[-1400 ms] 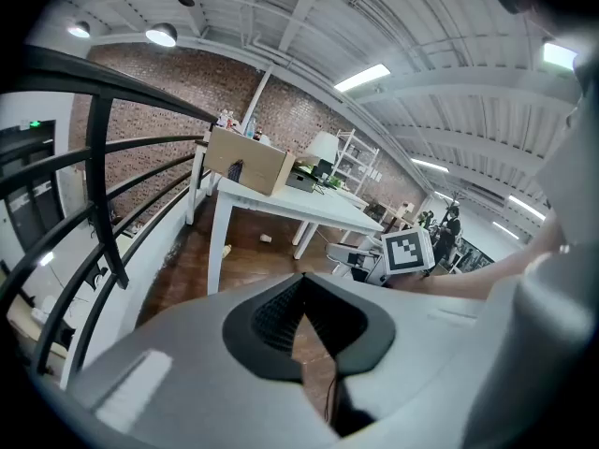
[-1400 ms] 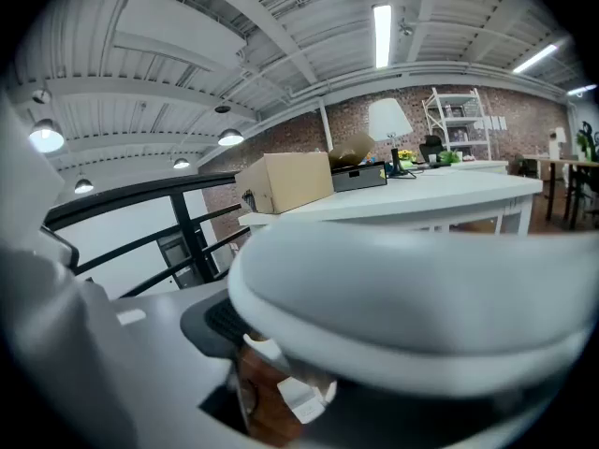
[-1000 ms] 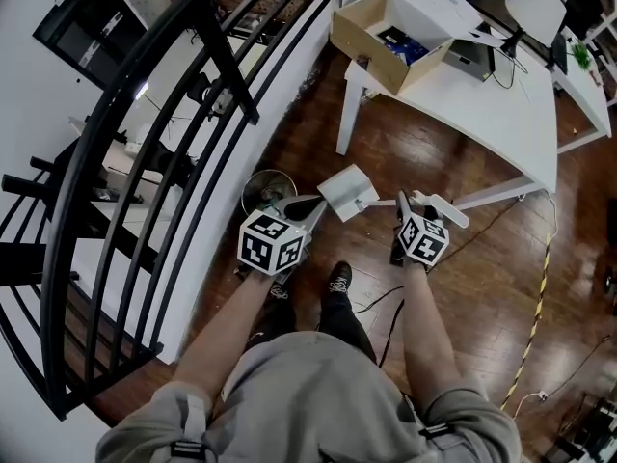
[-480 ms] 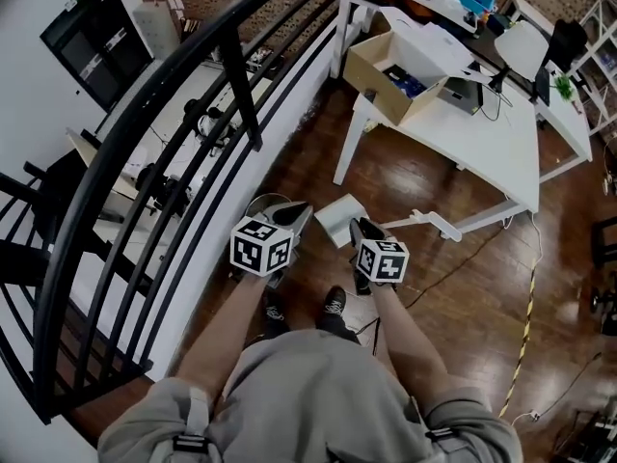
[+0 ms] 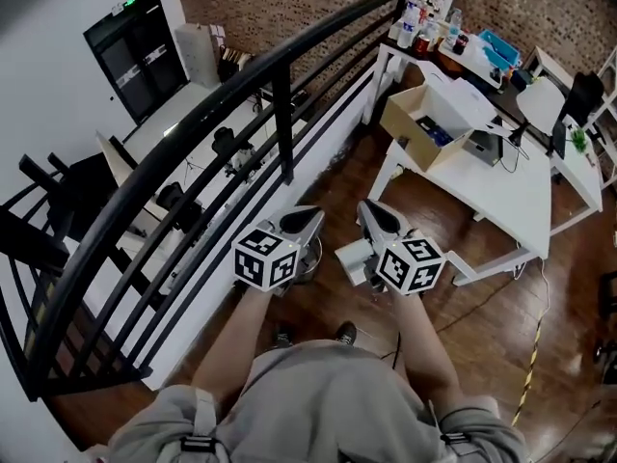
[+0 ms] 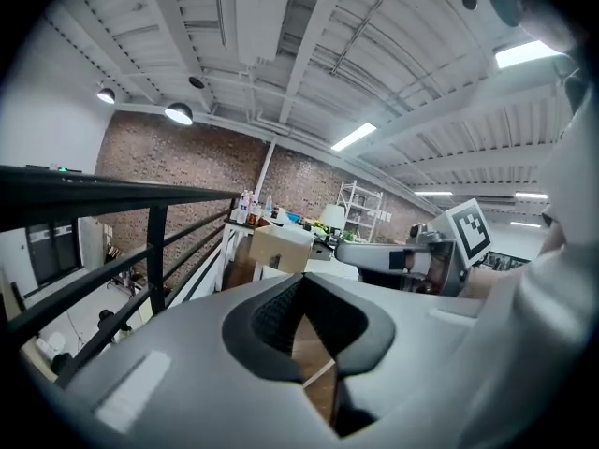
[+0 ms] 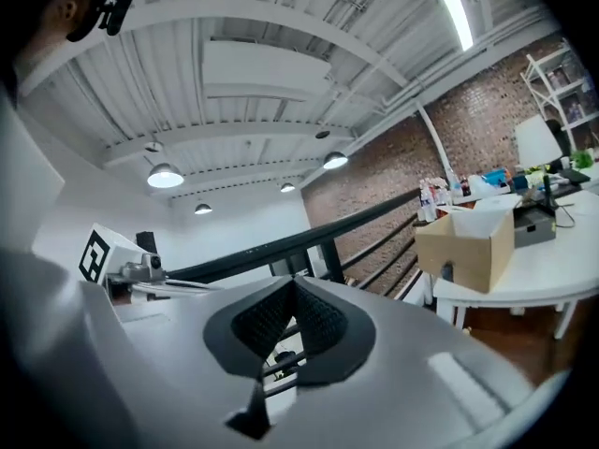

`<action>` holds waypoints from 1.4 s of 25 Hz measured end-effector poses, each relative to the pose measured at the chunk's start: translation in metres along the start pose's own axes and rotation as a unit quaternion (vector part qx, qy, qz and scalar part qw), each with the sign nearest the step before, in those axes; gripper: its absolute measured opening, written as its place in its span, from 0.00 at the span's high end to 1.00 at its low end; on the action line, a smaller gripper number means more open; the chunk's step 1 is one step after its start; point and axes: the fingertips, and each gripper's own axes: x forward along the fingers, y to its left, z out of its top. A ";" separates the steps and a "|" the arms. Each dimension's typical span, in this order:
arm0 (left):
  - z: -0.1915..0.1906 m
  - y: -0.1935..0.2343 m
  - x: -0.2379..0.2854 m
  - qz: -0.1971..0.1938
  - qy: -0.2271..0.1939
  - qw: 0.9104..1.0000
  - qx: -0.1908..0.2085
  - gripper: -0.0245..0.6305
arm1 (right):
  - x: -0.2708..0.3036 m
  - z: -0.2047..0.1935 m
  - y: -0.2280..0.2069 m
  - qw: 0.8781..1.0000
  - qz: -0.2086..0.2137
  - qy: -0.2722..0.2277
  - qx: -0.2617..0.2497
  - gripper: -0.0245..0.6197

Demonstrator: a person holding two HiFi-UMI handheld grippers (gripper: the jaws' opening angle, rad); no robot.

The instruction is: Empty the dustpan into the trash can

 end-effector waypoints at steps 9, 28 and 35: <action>0.022 0.004 -0.022 0.016 -0.024 1.000 0.006 0.96 | -0.001 0.043 0.032 0.997 0.045 -0.028 -0.055 0.96; 0.040 0.007 -0.015 0.019 -0.038 0.999 0.017 0.96 | 0.007 0.052 0.023 0.997 0.038 -0.037 -0.055 0.96; 0.041 0.005 -0.007 0.015 -0.034 0.999 0.018 0.96 | 0.005 0.054 0.016 0.997 0.035 -0.038 -0.055 0.96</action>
